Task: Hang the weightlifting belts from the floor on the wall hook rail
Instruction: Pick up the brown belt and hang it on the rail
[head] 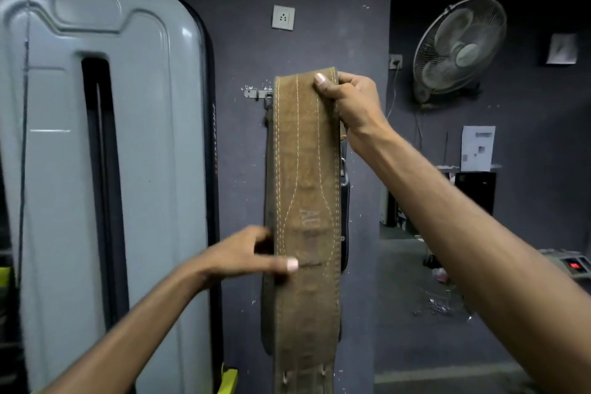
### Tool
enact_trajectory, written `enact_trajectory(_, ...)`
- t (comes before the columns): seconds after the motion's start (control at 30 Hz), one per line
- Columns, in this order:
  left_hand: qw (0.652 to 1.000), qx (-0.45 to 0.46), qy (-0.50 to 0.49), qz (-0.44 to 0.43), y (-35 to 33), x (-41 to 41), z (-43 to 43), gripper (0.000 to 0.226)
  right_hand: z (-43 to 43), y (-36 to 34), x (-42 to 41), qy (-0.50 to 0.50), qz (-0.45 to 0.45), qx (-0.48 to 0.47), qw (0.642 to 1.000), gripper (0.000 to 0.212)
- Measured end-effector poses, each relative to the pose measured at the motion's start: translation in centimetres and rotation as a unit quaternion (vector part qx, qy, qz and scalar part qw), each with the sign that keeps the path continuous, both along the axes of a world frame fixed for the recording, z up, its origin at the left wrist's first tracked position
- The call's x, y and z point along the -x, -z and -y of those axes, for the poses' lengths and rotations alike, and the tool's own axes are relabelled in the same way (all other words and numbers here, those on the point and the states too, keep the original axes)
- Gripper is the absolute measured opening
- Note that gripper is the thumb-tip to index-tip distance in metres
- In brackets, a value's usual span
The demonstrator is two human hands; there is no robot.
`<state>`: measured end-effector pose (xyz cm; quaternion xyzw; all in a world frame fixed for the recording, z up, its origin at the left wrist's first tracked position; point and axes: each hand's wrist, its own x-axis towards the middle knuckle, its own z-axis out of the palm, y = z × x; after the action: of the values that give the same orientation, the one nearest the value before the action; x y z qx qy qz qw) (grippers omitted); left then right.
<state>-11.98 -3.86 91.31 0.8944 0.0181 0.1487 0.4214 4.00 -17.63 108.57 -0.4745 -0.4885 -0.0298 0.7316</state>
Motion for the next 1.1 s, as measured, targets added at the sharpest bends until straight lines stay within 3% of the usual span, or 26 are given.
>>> enact_trajectory(0.13, 0.956, 0.212, -0.001, 0.2, -7.9, -1.8, 0.7, 0.043, 0.1, 0.1, 0.0, -0.017, 0.014, 0.006, 1.0, 0.023)
enact_trajectory(0.33, 0.899, 0.302, -0.026, 0.318, -16.3, -4.3, 2.9, 0.029, 2.2, 0.3, 0.2, -0.028, 0.065, 0.028, 0.997, 0.021)
enact_trajectory(0.53, 0.893, 0.262, -0.059, 0.361, -16.5, -6.7, 4.2, 0.017, 5.1, 5.7, -2.4, -0.06, 0.118, 0.067, 0.989, 0.032)
enact_trajectory(0.6, 0.89, 0.267, -0.066, 0.364, -16.1, -7.3, 4.1, 0.024, 5.5, 10.0, -3.6, -0.051, 0.161, 0.15, 0.974, 0.031)
enact_trajectory(0.7, 0.889, 0.261, -0.087, 0.365, -15.8, -7.9, 3.7, 0.029, 5.0, 16.5, -5.6, -0.044, 0.213, 0.328, 0.919, 0.032)
enact_trajectory(0.8, 0.891, 0.255, -0.092, 0.365, -15.3, -8.5, 3.9, 0.029, 4.4, 16.6, -7.3, -0.055, 0.215, 0.382, 0.897, 0.023)
enact_trajectory(0.87, 0.895, 0.237, -0.095, 0.365, -15.0, -8.7, 3.8, 0.032, 4.0, 13.2, -8.1, -0.079, 0.155, 0.317, 0.932, 0.028)
enact_trajectory(0.93, 0.904, 0.2, -0.101, 0.363, -14.6, -8.5, 3.6, 0.034, 3.6, 9.2, -8.3, -0.159, 0.018, 0.23, 0.96, 0.05)
enact_trajectory(1.0, 0.914, 0.164, -0.099, 0.358, -13.9, -8.1, 3.7, 0.037, 3.3, 6.3, -7.7, -0.225, -0.076, 0.187, 0.953, 0.071)
enact_trajectory(1.1, 0.926, 0.139, -0.086, 0.341, -12.8, -7.5, 3.3, 0.035, 2.9, 3.9, -6.5, -0.23, -0.148, 0.157, 0.949, 0.069)
